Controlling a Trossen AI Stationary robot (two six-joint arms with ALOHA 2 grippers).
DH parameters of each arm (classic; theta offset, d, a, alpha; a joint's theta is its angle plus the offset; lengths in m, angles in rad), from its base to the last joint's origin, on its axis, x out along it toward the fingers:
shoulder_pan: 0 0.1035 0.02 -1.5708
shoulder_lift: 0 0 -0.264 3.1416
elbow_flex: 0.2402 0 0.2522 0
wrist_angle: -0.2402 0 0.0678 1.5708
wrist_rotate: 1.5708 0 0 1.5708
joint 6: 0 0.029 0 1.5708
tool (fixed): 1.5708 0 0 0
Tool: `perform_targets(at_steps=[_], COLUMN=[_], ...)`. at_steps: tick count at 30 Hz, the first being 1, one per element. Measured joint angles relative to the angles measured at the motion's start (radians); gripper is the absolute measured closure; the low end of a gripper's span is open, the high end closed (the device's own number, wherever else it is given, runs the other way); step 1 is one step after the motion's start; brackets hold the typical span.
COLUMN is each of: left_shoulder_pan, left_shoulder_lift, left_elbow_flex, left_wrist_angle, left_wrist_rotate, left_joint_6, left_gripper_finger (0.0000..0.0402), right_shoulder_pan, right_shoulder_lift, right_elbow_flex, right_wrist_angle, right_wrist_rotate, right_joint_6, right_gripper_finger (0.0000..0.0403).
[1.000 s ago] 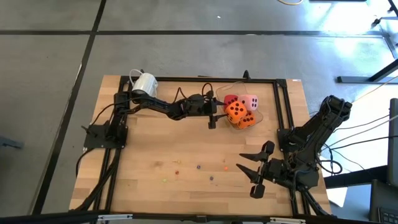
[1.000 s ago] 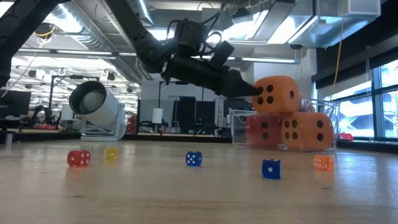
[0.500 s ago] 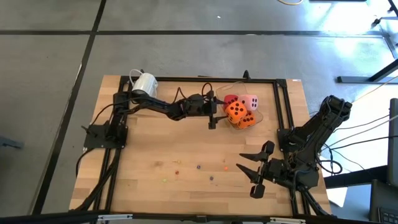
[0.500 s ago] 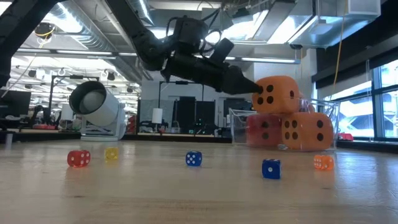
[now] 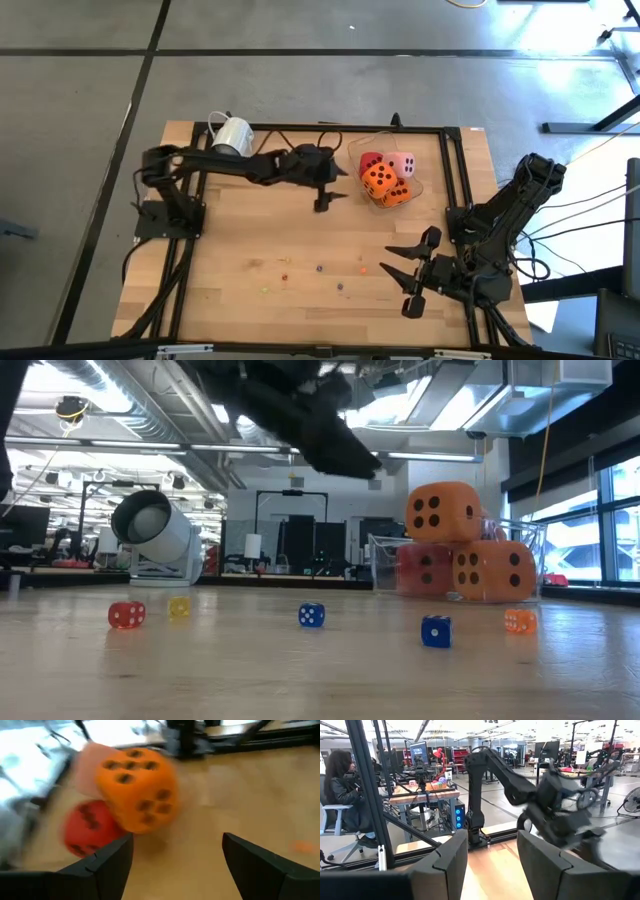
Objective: Pick & Place Dice
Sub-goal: Put the small orange die in the bin
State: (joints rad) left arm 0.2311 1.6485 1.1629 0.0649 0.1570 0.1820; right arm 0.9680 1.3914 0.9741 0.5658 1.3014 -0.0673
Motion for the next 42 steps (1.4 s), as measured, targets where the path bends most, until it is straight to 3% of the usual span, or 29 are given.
perform_targets(at_steps=[6, 10, 18, 22, 28, 34, 38, 42], left_shoulder_pan=[-0.099, -0.204, -0.449, -0.554, -0.644, -0.683, -0.694, -0.699], left_shoulder_lift=[-0.119, -0.161, -0.142, -0.094, -0.004, 0.043, 0.045, 0.045], left_elbow_flex=[0.0, 0.0, 0.0, -0.001, -0.001, -0.001, -0.001, -0.001], left_wrist_angle=[-0.24, -0.338, -0.316, -0.258, -0.192, -0.187, -0.184, -0.177], left_wrist_rotate=[0.15, 0.146, -0.102, -0.178, -0.288, -0.502, -0.583, -0.598], left_joint_6=[-0.121, -0.181, -0.372, -0.465, -0.567, -0.59, -0.591, -0.59], left_gripper_finger=[0.0106, 0.0106, 0.0107, 0.0107, 0.0107, 0.0107, 0.0107, 0.0107], right_shoulder_pan=[0.0, 0.0, 0.002, 0.002, -0.035, -0.159, -0.237, -0.299], right_shoulder_lift=[0.0, 0.0, 0.0, 0.0, 0.017, 0.018, 0.018, 0.018], right_elbow_flex=[0.0, 0.0, 0.0, 0.0, 0.0, 0.0, 0.0, 0.0], right_wrist_angle=[-0.034, -0.067, -0.208, -0.281, -0.39, -0.632, -0.794, -0.921], right_wrist_rotate=[-0.068, -0.114, -0.145, -0.216, -0.399, -0.735, -0.856, -0.931], right_joint_6=[0.006, 0.035, 0.17, 0.271, 0.422, 0.631, 0.693, 0.723], right_gripper_finger=[0.023, 0.023, 0.023, 0.023, 0.023, 0.023, 0.023, 0.023])
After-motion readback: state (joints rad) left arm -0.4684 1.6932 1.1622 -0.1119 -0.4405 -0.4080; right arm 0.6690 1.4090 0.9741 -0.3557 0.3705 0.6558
